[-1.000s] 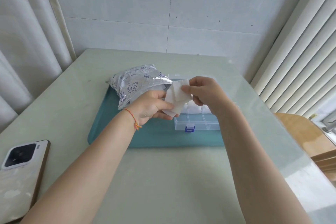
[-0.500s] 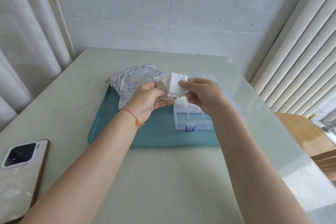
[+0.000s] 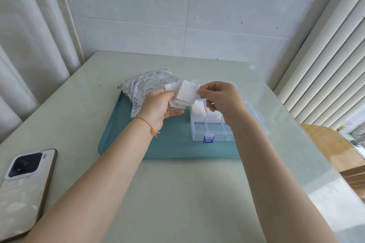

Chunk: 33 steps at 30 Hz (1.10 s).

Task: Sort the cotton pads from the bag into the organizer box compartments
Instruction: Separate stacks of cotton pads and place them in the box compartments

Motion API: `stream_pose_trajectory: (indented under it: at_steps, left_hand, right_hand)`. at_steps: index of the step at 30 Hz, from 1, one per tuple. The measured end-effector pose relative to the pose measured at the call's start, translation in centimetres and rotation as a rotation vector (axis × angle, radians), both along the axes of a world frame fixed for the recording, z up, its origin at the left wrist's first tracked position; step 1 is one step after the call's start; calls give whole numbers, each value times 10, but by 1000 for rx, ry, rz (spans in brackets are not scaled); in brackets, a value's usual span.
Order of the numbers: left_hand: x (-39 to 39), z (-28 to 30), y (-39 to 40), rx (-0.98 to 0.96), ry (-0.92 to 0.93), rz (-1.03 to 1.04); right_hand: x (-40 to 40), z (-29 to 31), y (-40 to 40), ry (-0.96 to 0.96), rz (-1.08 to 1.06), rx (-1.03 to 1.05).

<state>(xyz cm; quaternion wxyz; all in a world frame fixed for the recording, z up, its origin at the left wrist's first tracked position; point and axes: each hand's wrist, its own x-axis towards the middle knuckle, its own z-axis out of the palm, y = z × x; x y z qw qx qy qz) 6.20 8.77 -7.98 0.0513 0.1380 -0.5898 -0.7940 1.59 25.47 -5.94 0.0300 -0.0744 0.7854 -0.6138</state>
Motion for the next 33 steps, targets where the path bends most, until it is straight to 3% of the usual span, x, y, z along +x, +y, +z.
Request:
stream_pose_trajectory:
  at_steps: [3,6,15,19,23,28,33]
  left_hand:
    - [0,0,-3,-63,-7,28]
    - [1,2,1,-79,17,1]
    - [2,4,1,40,58,-70]
    - [2,5,0,88,52,-81]
    - [1,7,-2,118,52,-77]
    - [1,6,-2,-17,19,5]
    - [3,3,1,-109,4,-80]
  right_hand:
    - [-2,4,7,-18,-24,-38]
    - [2,0,2,-128,87,-19]
    - [6,-6,-7,-259,186,-131]
    - [6,-3,-6,-363,273,-315]
    - [5,-7,-6,-310,223,-307]
    - [-3,0,5,-254,49,-407]
    - [6,8,4,-62,160,-153]
